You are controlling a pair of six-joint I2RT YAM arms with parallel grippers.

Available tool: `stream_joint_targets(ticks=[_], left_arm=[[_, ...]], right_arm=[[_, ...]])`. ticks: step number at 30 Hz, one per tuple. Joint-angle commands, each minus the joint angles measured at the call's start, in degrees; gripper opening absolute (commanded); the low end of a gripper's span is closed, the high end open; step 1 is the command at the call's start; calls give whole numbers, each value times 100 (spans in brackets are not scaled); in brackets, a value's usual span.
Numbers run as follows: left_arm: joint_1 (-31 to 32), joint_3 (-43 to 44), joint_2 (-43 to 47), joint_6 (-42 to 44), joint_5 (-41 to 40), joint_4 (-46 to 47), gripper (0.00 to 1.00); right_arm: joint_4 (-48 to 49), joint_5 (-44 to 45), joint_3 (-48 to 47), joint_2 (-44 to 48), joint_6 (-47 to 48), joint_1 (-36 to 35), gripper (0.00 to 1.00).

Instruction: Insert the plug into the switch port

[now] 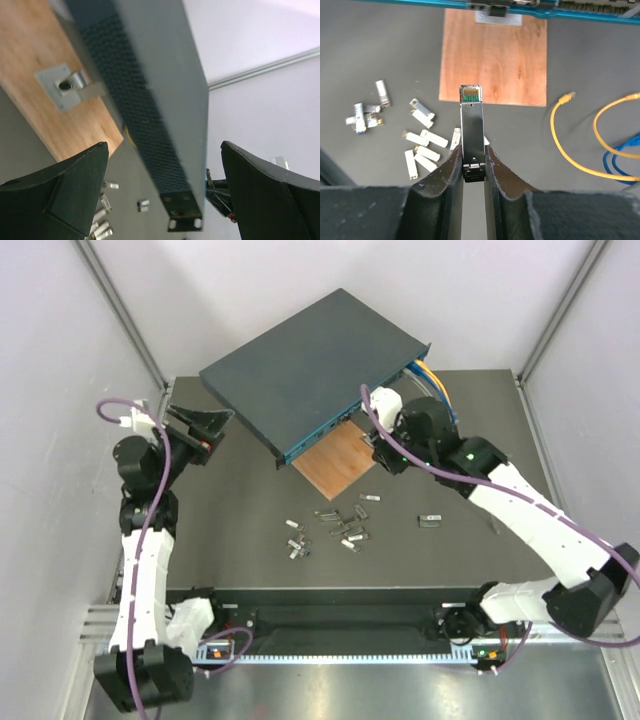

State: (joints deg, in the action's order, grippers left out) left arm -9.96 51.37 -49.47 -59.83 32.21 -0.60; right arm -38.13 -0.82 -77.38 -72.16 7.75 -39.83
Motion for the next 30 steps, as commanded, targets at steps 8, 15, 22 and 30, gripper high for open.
stream_joint_targets(ticks=[8,15,22,30], left_arm=[[37,-646,-862,-1285,1130,2370,99],[327,-594,-1284,-1180,937,2521,96],[696,-409,-1600,-899,805,2495,86],[820,-330,-1706,-890,814,2442,62]], right_arm=[[780,750,-330,-439,-625,55,0],[825,864,-549,-782,-740,55,0],[825,1014,-743,-949,-977,55,0],[798,935,-945,-1177,-1003,63,0]])
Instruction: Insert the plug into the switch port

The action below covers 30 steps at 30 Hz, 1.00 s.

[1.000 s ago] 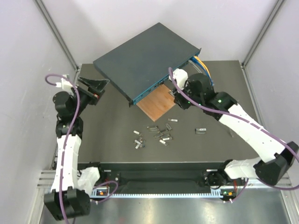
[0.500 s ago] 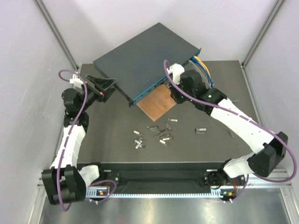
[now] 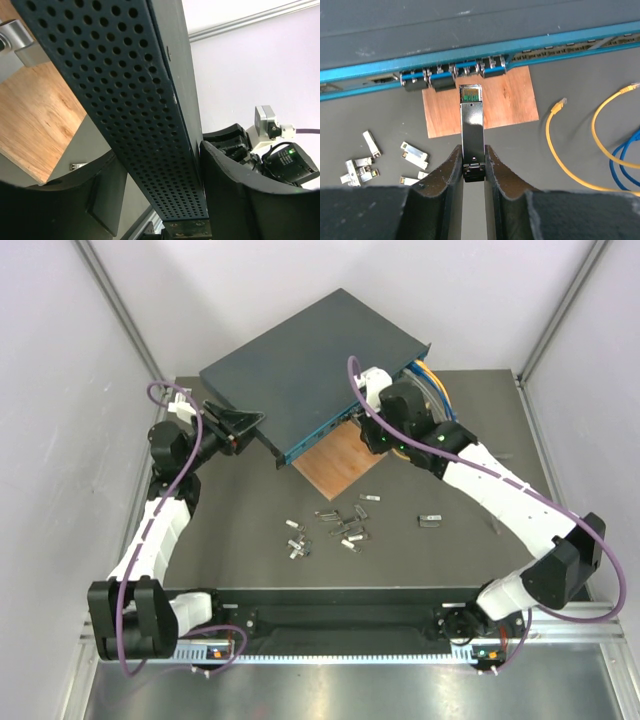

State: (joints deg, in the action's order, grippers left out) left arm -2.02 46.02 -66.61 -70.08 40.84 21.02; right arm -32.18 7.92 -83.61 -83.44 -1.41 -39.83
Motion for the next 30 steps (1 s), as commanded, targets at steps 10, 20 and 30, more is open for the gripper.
stream_joint_targets(ticks=[10,20,30], left_arm=[[35,188,43,179,-15,272,52],[35,179,43,188,12,263,51],[26,171,16,179,-6,263,50]], right_arm=[[230,7,-331,-111,-105,64,0],[397,-107,-261,-129,70,64,0],[661,-309,-94,-32,624,64,0]])
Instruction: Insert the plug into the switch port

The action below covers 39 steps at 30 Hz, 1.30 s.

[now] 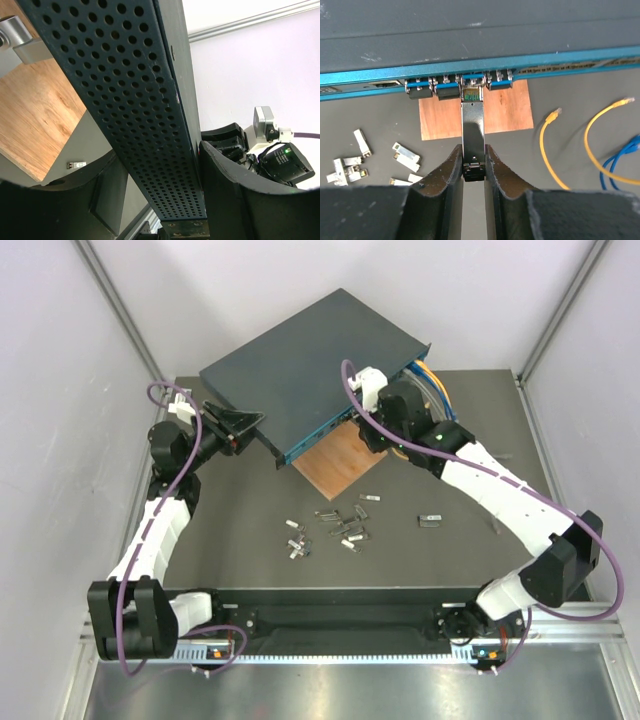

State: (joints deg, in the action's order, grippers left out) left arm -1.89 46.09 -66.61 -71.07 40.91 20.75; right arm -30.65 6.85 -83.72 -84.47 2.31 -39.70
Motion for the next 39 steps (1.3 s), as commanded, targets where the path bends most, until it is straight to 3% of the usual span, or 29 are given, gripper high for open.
stream_joint_targets(ticks=[1,29,39], left_arm=[[13,164,8,278,-4,289,49],[22,129,34,304,-12,280,47],[22,155,34,330,-12,245,47]], right_arm=[[499,-219,-100,71,331,42,0],[587,-905,23,-35,833,411,0],[526,-1037,-442,-254,1009,411,0]])
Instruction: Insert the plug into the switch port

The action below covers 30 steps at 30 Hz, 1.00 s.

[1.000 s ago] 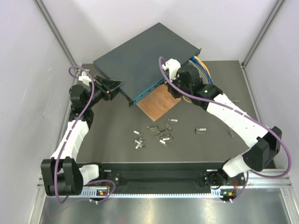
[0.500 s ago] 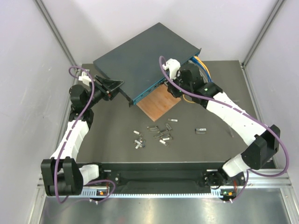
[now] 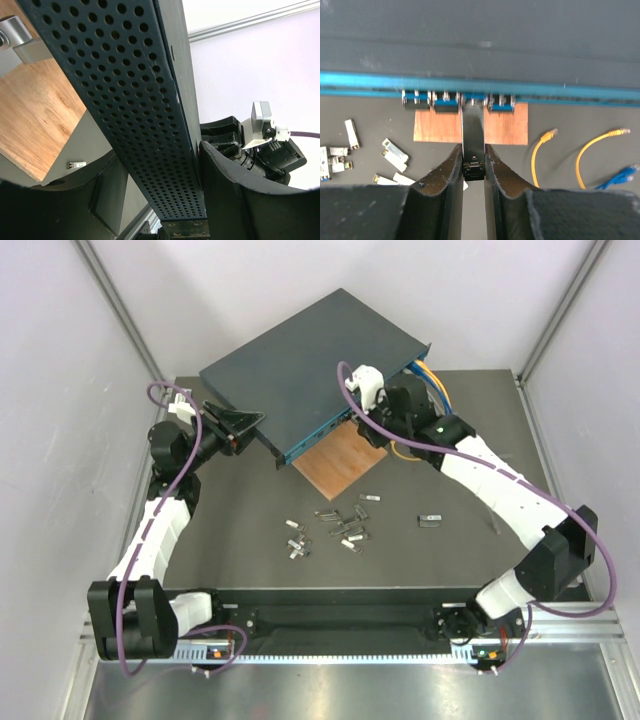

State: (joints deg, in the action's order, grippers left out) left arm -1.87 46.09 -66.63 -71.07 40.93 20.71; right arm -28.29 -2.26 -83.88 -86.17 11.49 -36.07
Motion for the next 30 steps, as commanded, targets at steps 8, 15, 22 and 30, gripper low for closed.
stream_joint_targets(ticks=[8,15,22,30], left_arm=[[28,146,10,339,-15,232,46],[20,138,1,348,-14,206,46],[20,155,-25,339,-15,214,46],[20,155,-34,357,3,214,46]], right_arm=[[228,-143,-647,-233,82,48,0],[219,-380,-972,-391,126,48,0],[517,-565,-1078,-497,29,48,0],[606,-635,-806,-313,47,57,11]])
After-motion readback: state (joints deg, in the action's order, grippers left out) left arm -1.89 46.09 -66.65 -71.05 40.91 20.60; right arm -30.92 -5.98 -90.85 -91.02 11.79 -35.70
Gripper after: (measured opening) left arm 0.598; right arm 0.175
